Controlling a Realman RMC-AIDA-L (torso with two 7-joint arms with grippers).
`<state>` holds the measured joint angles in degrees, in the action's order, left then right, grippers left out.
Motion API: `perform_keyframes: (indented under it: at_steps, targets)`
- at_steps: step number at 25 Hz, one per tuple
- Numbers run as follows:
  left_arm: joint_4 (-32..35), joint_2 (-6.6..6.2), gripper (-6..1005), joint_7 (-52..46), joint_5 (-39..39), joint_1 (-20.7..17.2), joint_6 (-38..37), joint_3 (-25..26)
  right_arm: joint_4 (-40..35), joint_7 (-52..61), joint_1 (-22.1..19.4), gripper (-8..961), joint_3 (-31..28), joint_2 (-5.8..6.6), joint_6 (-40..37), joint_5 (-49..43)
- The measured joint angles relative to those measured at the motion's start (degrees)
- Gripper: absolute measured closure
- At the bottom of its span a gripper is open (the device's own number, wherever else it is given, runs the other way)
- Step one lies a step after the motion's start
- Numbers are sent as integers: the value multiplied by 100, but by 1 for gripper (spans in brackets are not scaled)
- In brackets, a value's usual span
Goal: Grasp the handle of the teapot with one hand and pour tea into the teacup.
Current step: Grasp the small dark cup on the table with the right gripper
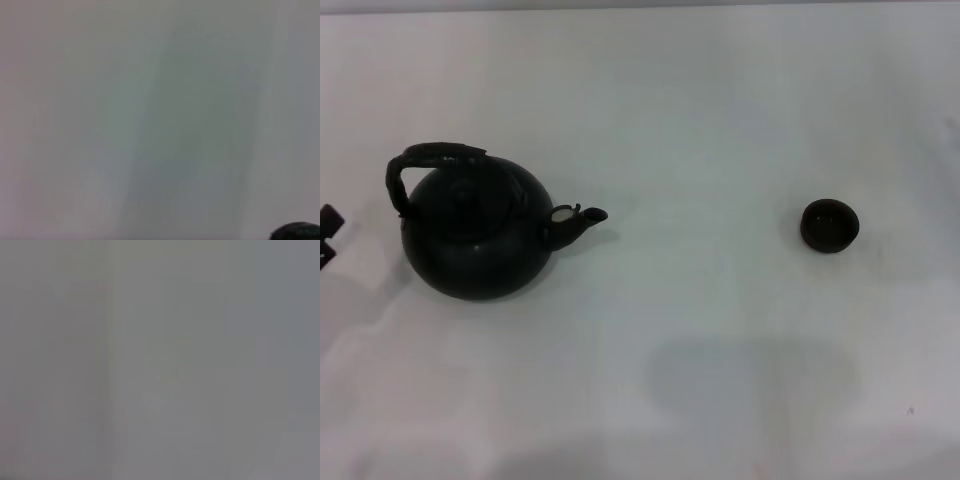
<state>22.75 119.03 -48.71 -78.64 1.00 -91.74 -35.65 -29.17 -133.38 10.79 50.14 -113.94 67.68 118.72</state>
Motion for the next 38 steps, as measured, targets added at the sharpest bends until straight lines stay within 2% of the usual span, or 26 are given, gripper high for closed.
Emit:
perform_keyframes:
  at_steps: [4, 8, 13, 16, 21, 29, 33, 38]
  targets:
    - [8, 14, 214, 180, 380, -183, -18, 10, -345, 284, -221, 97, 16, 54, 119, -215]
    - [-47, 33, 214, 437, 827, -362, -30, 14, -654, 853, -248, 97, 0, 231, 750, -1182]
    - [-149, 7, 213, 524, 907, -329, 138, 16, -1177, 2063, 38, 96, -11, 529, 1501, -2570]
    - [-165, 12, 213, 547, 913, -272, 271, 107, -1446, 2638, 310, 95, -13, 588, 1848, -3297]
    - [-222, 14, 213, 563, 918, -201, 307, 225, -1710, 3085, 710, 94, 8, 493, 2020, -4274]
    - [-370, 12, 213, 708, 922, -168, 307, 226, -1772, 3354, 1336, 92, 26, 132, 1972, -5917]
    - [-452, 20, 214, 724, 959, -129, 290, 226, -1780, 3362, 1416, 89, 25, -5, 1742, -6412]
    - [-668, 16, 214, 905, 1050, -56, 251, 225, -1779, 3331, 1540, 88, 36, -94, 1687, -6775]
